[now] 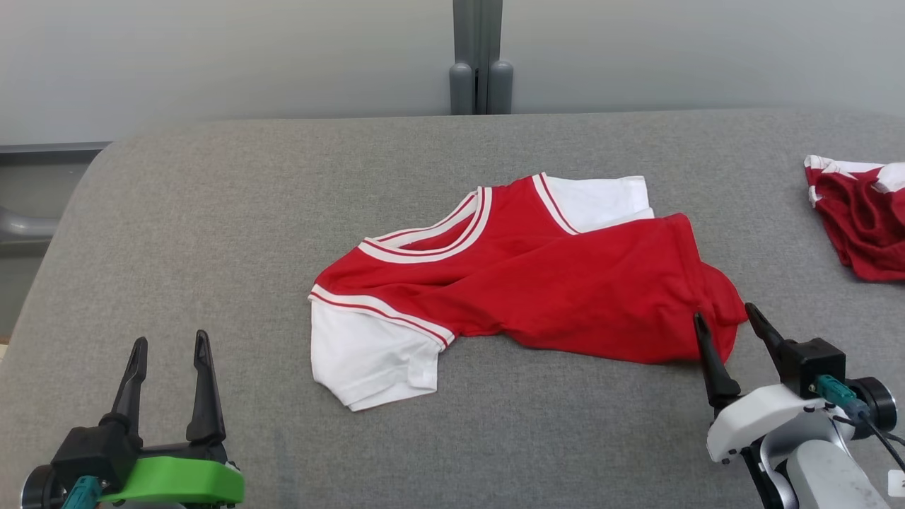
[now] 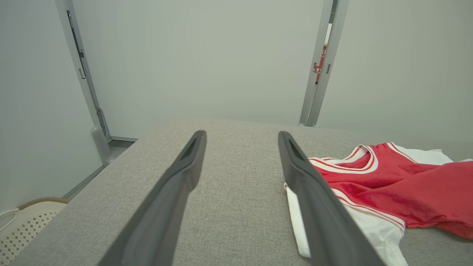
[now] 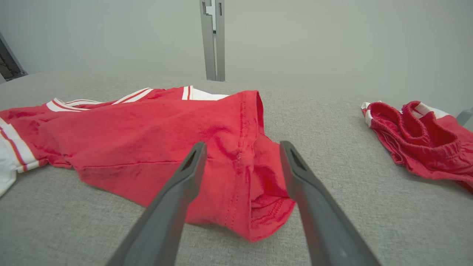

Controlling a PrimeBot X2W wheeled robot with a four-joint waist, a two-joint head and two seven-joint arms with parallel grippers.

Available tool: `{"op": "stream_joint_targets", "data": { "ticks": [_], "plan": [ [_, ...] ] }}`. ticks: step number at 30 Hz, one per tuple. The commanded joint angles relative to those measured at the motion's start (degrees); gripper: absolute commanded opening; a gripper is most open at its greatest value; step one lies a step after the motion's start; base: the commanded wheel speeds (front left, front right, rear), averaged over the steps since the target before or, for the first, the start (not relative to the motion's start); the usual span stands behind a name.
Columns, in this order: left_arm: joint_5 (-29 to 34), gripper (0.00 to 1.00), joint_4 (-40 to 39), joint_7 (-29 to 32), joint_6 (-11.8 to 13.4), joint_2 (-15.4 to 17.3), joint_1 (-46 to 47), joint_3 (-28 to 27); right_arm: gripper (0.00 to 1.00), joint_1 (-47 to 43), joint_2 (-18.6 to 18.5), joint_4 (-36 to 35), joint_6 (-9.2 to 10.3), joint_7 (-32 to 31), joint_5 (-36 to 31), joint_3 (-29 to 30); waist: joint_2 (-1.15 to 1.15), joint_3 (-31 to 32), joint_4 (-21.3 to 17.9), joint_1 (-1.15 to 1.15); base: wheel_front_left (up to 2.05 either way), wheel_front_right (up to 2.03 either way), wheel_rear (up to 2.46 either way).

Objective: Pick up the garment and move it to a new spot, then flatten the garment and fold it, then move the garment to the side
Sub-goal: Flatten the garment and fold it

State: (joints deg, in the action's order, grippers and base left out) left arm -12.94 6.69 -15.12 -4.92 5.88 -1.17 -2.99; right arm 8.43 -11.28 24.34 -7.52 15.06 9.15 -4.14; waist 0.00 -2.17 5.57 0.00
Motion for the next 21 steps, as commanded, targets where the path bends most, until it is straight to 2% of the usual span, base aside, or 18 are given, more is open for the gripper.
{"op": "stream_joint_targets", "data": {
  "ticks": [1,10,11,12,13,18,21],
  "plan": [
    [0.8,1.0,0.1,0.0,-0.4,-0.4,0.3,-0.3,1.0,1.9,-0.7,1.2,0.07,0.1,0.4,-0.5,0.0,-0.6,0.4,0.0,0.0,0.0,0.0],
    [1.7,1.0,1.0,0.0,-1.6,-1.6,2.5,-0.5,1.0,8.7,-3.2,11.0,0.07,-0.3,2.5,-3.8,0.0,-3.2,2.8,0.0,0.0,0.0,0.0],
    [1.9,1.0,1.1,0.0,-1.6,-1.8,2.7,-0.5,0.67,9.3,-3.3,12.2,0.07,-0.2,3.0,-4.3,0.0,-3.5,3.0,0.0,0.0,0.0,0.0],
    [2.0,1.0,1.1,0.0,-1.7,-1.9,2.9,-0.6,0.41,9.8,-3.3,13.0,0.07,-0.2,3.4,-4.6,0.0,-3.7,3.2,0.0,0.0,0.0,0.0],
    [2.0,1.0,1.2,0.0,-1.9,-2.0,3.1,-0.6,0.0,10.3,-3.4,14.0,0.07,-0.2,3.8,-5.1,0.0,-3.8,3.3,0.0,0.0,0.0,0.0],
    [2.3,1.0,1.7,0.0,-2.1,-2.3,3.3,-1.1,0.0,12.1,-3.5,16.2,0.07,0.2,5.6,-6.7,0.0,-4.2,3.4,0.0,0.0,0.0,0.0],
    [2.5,1.0,1.9,0.0,-2.1,-2.5,2.7,-1.6,0.0,11.8,-3.6,13.8,0.07,0.2,5.7,-6.6,0.0,-3.7,2.5,0.0,0.0,0.0,0.0]
  ]
}}
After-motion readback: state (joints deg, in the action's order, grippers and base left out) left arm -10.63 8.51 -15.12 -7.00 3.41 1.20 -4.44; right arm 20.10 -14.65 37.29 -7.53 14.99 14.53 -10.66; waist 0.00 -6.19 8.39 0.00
